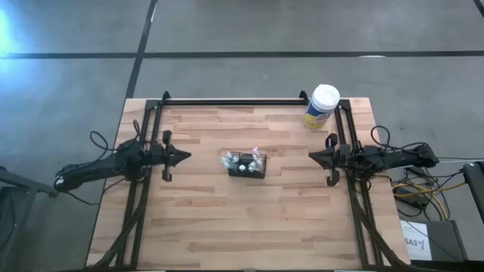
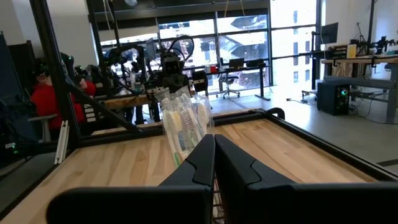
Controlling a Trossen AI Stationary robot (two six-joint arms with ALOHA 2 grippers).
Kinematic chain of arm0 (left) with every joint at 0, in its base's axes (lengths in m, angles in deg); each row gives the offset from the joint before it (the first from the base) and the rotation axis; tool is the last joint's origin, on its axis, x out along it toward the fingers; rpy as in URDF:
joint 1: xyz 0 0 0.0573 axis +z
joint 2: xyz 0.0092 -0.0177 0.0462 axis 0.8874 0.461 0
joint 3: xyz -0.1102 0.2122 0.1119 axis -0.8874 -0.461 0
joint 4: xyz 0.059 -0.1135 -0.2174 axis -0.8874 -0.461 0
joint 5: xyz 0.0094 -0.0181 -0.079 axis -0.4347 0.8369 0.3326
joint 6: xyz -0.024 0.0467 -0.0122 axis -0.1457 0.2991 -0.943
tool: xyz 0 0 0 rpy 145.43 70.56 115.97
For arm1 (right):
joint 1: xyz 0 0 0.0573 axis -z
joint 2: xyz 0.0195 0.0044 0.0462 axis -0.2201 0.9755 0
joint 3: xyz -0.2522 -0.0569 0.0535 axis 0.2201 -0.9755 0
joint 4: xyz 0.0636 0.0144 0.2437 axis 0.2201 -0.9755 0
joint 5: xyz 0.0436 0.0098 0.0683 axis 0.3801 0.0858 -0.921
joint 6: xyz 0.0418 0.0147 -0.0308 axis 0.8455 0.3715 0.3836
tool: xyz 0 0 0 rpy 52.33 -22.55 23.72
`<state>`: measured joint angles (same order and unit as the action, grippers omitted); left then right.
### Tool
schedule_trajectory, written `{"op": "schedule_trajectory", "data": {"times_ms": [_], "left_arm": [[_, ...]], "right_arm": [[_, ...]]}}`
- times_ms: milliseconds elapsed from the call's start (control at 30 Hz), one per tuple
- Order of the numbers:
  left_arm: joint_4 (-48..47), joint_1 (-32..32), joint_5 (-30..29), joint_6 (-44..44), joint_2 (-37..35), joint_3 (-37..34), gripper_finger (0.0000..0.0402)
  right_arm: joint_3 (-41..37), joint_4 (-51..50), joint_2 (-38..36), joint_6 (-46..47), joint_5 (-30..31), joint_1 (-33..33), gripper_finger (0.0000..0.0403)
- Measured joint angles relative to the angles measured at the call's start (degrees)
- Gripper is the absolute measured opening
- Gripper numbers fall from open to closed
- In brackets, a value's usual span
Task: Pick & Place toothbrushing station
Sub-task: Return to Home Position
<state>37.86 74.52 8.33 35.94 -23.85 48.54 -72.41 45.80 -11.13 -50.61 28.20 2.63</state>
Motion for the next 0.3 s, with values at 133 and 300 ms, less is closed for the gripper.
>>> {"op": "schedule_trajectory", "data": {"times_ms": [133, 300], "left_arm": [[0.0, 0.0, 0.0, 0.0, 0.0, 0.0, 0.0016], [0.0, 0.0, 0.0, 0.0, 0.0, 0.0, 0.0018]], "right_arm": [[0.0, 0.0, 0.0, 0.0, 0.0, 0.0, 0.0008], [0.0, 0.0, 0.0, 0.0, 0.0, 0.0, 0.0008]]}}
